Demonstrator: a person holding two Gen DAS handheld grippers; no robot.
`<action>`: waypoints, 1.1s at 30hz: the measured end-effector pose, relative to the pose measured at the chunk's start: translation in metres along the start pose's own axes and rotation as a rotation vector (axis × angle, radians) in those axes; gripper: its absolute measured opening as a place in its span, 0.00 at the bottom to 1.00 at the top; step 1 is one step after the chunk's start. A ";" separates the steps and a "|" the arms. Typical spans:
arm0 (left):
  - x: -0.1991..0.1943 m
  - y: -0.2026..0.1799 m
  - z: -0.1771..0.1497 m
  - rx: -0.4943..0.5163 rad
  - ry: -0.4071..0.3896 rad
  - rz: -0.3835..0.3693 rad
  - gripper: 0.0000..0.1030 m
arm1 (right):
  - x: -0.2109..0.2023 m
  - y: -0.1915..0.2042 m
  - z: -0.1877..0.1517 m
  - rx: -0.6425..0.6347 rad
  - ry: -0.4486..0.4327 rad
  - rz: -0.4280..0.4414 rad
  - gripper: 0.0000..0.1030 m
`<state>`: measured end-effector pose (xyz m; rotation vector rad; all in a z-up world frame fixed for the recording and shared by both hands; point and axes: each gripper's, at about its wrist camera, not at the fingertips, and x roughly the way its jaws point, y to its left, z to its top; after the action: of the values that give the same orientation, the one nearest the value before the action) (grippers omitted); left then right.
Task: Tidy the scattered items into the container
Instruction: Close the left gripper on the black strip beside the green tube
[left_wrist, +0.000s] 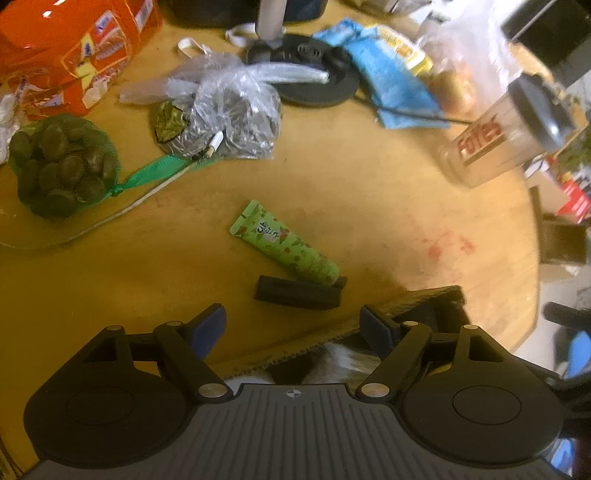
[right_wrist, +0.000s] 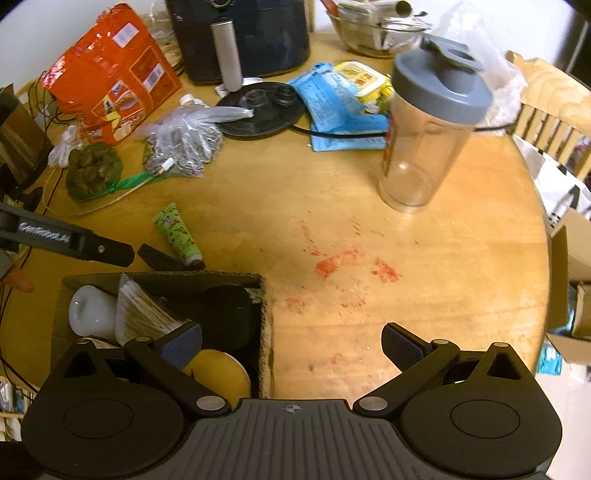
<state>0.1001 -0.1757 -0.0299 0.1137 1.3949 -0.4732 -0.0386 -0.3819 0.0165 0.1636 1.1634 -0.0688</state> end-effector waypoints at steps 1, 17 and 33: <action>0.003 0.000 0.003 0.004 0.010 -0.003 0.77 | -0.001 -0.002 -0.002 0.009 0.000 -0.004 1.00; 0.054 -0.007 0.042 0.052 0.189 0.021 0.77 | -0.009 -0.032 -0.027 0.156 -0.004 -0.050 1.00; 0.085 -0.023 0.045 0.111 0.311 0.041 0.77 | -0.012 -0.043 -0.043 0.244 0.003 -0.078 1.00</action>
<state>0.1413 -0.2340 -0.0991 0.3164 1.6665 -0.5147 -0.0881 -0.4175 0.0071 0.3341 1.1623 -0.2806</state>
